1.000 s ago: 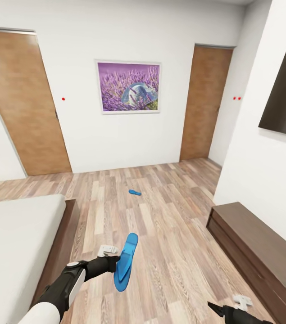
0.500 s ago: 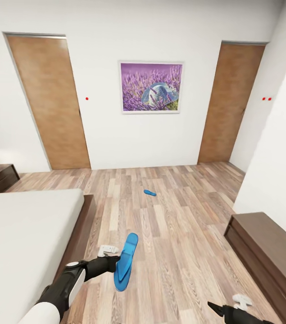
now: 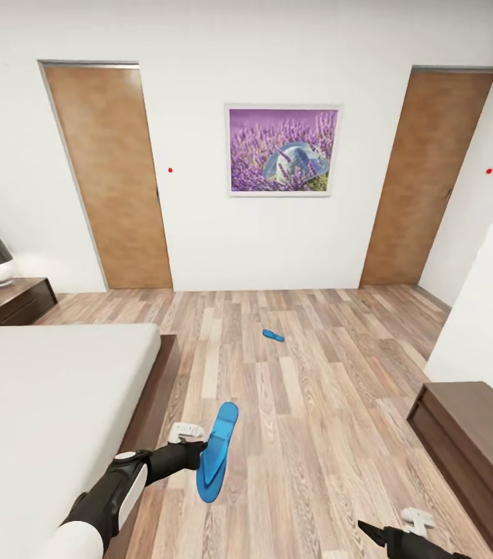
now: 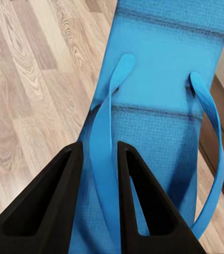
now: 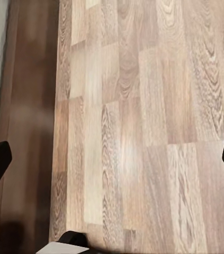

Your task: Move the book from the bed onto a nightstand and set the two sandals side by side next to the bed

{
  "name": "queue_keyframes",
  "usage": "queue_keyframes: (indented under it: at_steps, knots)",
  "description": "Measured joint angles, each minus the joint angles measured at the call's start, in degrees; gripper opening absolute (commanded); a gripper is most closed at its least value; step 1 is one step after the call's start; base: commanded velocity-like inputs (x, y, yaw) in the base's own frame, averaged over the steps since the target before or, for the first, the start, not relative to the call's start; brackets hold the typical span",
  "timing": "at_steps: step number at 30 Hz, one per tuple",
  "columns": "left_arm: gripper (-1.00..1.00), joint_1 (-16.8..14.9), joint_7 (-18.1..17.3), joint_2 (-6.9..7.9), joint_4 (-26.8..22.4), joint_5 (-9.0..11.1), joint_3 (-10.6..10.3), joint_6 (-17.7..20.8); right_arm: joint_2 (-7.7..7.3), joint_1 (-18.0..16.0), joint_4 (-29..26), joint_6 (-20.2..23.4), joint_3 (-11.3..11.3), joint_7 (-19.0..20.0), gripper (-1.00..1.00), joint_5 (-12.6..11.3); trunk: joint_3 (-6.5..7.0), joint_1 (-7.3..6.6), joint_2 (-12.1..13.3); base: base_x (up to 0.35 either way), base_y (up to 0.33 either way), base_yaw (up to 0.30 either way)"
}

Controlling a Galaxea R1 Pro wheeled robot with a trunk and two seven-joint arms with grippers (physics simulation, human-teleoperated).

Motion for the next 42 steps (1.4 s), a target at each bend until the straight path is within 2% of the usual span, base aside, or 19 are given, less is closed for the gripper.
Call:
queue_keyframes:
  at_steps: [14, 17, 25, 28, 31, 33, 36, 42]
  knots:
    - [-1.0, 0.0, 0.0, -0.02, 0.0, 0.0, 0.0, 0.0, -0.11, 0.0, 0.2, -0.2, -0.1, 0.0, 1.0, -0.3, 0.0, 0.0, 0.0, 0.32, 0.0, 0.0]
    - [-1.0, 0.0, 0.0, -0.08, 0.0, 0.0, 0.0, 0.0, -0.13, 0.0, 0.2, -1.3, -0.1, 0.0, 1.0, -0.3, 0.0, 0.0, 0.0, 0.322, 0.0, 0.0]
    - [-1.0, 0.0, 1.0, -0.31, 3.2, -0.1, -0.2, -0.1, -0.17, 0.0, 0.4, -3.0, -0.2, -0.1, 1.0, -0.5, 0.0, 0.0, 0.0, 0.322, 0.0, 0.0]
    - [-1.0, 0.0, 1.9, -0.35, 5.4, -0.3, -1.4, -0.3, -0.18, 0.0, 0.4, -3.1, -0.2, 0.0, 1.0, -0.5, -0.01, 0.0, 0.0, 0.322, 0.0, 0.0]
    - [-1.0, 0.0, 2.2, -0.29, 9.6, -0.2, -2.9, -3.4, -0.23, 0.0, 0.4, -3.1, -0.2, 0.0, 1.0, -0.5, -0.01, 0.0, 0.0, 0.322, 0.0, 0.0]
    - [-1.0, 0.0, 3.0, -0.26, 11.9, -0.2, -3.3, -5.8, -0.25, 0.0, 0.5, -3.1, -0.2, 0.0, 1.0, -0.5, -0.01, 0.0, 0.0, 0.322, 0.0, 0.0]
    - [-1.0, 0.1, 5.2, -0.25, 14.1, -0.2, -3.5, -7.0, -0.2, 0.0, 1.0, -3.1, -0.1, -0.2, 1.0, -0.5, -0.01, 0.0, 0.0, 0.322, 0.0, 0.0]
    - [-1.0, 0.2, 7.6, 0.09, 20.3, -0.2, -3.7, -12.5, 0.03, 0.0, 7.2, -3.8, -0.1, -0.3, 1.0, -0.5, -0.01, 0.0, 0.0, 0.322, 0.0, 0.0]
